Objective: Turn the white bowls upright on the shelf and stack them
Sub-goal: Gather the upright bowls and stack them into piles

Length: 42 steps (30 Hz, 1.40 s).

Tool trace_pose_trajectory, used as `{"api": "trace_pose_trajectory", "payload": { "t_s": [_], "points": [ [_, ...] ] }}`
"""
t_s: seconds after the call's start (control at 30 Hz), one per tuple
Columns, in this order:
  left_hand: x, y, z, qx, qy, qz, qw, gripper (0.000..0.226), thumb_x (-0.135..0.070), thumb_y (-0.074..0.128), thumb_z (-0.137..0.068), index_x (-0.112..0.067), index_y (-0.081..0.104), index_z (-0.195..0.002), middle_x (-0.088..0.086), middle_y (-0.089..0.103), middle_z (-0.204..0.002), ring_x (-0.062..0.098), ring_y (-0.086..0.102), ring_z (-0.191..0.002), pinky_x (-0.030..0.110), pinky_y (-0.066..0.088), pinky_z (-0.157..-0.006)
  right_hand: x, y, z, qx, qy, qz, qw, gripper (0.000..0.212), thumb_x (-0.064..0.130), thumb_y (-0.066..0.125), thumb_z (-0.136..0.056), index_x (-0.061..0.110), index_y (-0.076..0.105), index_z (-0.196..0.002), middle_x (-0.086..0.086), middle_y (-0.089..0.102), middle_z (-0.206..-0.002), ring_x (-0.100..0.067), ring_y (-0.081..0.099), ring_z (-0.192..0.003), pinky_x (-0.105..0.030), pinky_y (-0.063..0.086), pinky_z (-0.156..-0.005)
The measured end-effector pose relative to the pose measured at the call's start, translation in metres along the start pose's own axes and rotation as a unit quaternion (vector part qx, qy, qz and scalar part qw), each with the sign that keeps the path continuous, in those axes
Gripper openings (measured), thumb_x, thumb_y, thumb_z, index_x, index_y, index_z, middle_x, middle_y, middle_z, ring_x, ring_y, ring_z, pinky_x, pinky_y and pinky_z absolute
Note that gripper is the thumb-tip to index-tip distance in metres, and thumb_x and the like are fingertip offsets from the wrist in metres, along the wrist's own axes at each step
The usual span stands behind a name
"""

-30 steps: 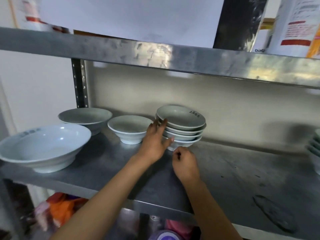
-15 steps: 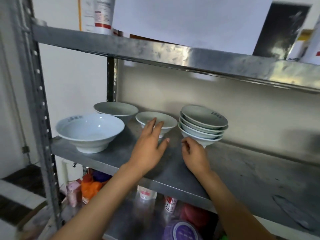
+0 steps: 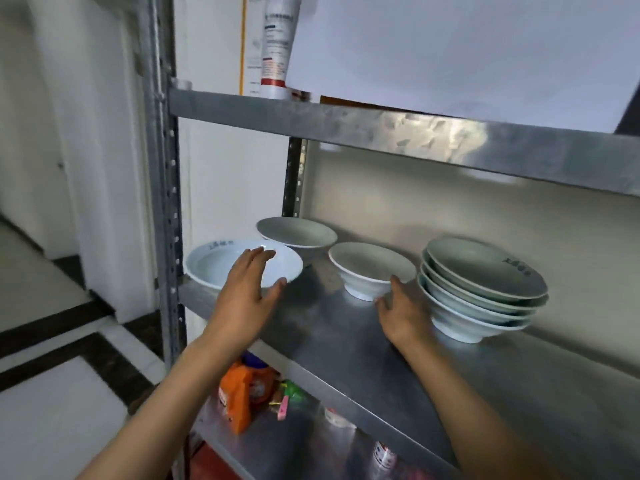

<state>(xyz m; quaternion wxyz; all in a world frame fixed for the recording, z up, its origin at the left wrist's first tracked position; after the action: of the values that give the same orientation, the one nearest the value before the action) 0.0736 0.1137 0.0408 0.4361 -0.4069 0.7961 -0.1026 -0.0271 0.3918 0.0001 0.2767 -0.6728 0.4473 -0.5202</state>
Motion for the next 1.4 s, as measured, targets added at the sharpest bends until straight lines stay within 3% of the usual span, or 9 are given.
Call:
{"api": "trace_pose_trajectory", "payload": {
  "t_s": [0.27,0.43,0.67,0.8,0.93,1.03,1.17,1.27,1.4],
  "points": [
    [0.024,-0.023,-0.007,-0.008,-0.053,-0.014,0.998,0.035,-0.040,0.066,-0.084,-0.026,0.058,-0.116,-0.002,0.035,-0.150,0.019,0.033,-0.137,0.040,0.034,-0.108,0.018,0.021,-0.016,0.001,-0.014,-0.062,0.998,0.046,0.028,0.050,-0.096,0.012,0.040,-0.138,-0.027,0.046,-0.133,-0.039,0.049,-0.120,-0.039,0.042,-0.095],
    [0.030,-0.030,-0.004,-0.006,-0.038,-0.028,0.999,0.032,-0.038,0.071,-0.081,-0.025,0.061,-0.109,-0.001,0.035,-0.150,0.021,0.031,-0.137,0.040,0.036,-0.107,0.020,0.010,-0.013,-0.055,0.036,-0.127,0.990,0.024,0.022,0.055,-0.094,0.004,0.053,-0.110,-0.026,0.060,-0.114,-0.040,0.057,-0.107,-0.038,0.043,-0.082],
    [0.053,-0.046,0.001,-0.006,-0.034,-0.047,0.998,0.032,-0.045,0.068,-0.080,-0.029,0.060,-0.107,-0.003,0.034,-0.150,0.021,0.030,-0.138,0.042,0.036,-0.107,0.022,-0.010,0.002,-0.154,0.066,-0.253,0.953,0.019,0.014,0.063,-0.089,0.004,0.062,-0.104,-0.021,0.067,-0.103,-0.035,0.061,-0.097,-0.027,0.034,-0.071],
    [0.069,-0.059,0.003,-0.008,-0.036,-0.042,0.998,0.037,-0.046,0.072,-0.076,-0.032,0.059,-0.107,-0.003,0.032,-0.150,0.021,0.031,-0.137,0.044,0.037,-0.105,0.034,-0.025,0.006,-0.215,0.092,-0.305,0.923,0.021,0.018,0.064,-0.088,0.006,0.065,-0.106,-0.015,0.067,-0.100,-0.028,0.061,-0.093,-0.023,0.029,-0.067],
    [0.088,-0.064,0.003,-0.006,-0.079,-0.026,0.997,0.051,-0.053,0.074,-0.070,-0.031,0.057,-0.114,-0.003,0.026,-0.152,0.023,0.031,-0.137,0.044,0.040,-0.103,0.056,-0.028,-0.001,-0.259,0.044,-0.383,0.886,0.018,0.014,0.065,-0.086,0.007,0.062,-0.102,-0.008,0.062,-0.090,-0.023,0.058,-0.086,-0.033,0.045,-0.079],
    [0.101,-0.065,0.005,-0.022,-0.113,0.004,0.993,0.071,-0.060,0.074,-0.064,-0.032,0.050,-0.124,-0.001,0.023,-0.154,0.024,0.031,-0.138,0.045,0.038,-0.105,0.080,-0.034,-0.012,-0.280,0.006,-0.379,0.882,0.018,0.017,0.068,-0.084,0.011,0.064,-0.101,-0.002,0.060,-0.087,-0.020,0.055,-0.083,-0.035,0.046,-0.080],
    [0.120,-0.062,0.007,-0.038,-0.152,0.079,0.984,0.083,-0.065,0.076,-0.056,-0.037,0.045,-0.128,-0.003,0.039,-0.146,0.020,0.038,-0.133,0.046,0.043,-0.103,0.125,-0.031,-0.026,-0.272,-0.043,-0.374,0.886,0.018,0.020,0.069,-0.083,0.014,0.066,-0.100,-0.002,0.064,-0.085,-0.020,0.057,-0.078,-0.025,0.040,-0.069],
    [0.131,-0.058,0.007,-0.034,-0.175,0.151,0.972,0.078,-0.056,0.080,-0.056,-0.041,0.046,-0.124,-0.006,0.043,-0.142,0.017,0.041,-0.130,0.035,0.044,-0.093,0.152,-0.015,-0.035,-0.244,-0.050,-0.365,0.897,0.019,0.021,0.069,-0.084,0.014,0.067,-0.102,-0.002,0.062,-0.080,-0.019,0.055,-0.074,-0.020,0.036,-0.066],
    [0.137,-0.055,0.002,-0.003,-0.158,0.194,0.968,0.061,-0.048,0.081,-0.058,-0.041,0.053,-0.112,-0.007,0.048,-0.135,0.014,0.044,-0.125,0.023,0.044,-0.082,0.171,0.012,-0.046,-0.196,-0.047,-0.372,0.906,0.014,0.016,0.069,-0.084,0.017,0.068,-0.097,0.001,0.063,-0.079,-0.018,0.058,-0.076,-0.018,0.042,-0.069]
  ]
}}
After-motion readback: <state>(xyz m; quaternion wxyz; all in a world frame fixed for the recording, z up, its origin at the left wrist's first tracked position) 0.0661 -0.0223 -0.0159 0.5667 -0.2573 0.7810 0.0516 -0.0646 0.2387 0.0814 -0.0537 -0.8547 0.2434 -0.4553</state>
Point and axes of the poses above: each hand's wrist, its own z-axis away from the middle knuckle, its own y-axis out of the palm, x = y × z, the point moved 9 cm from there along -z, towards the middle knuckle
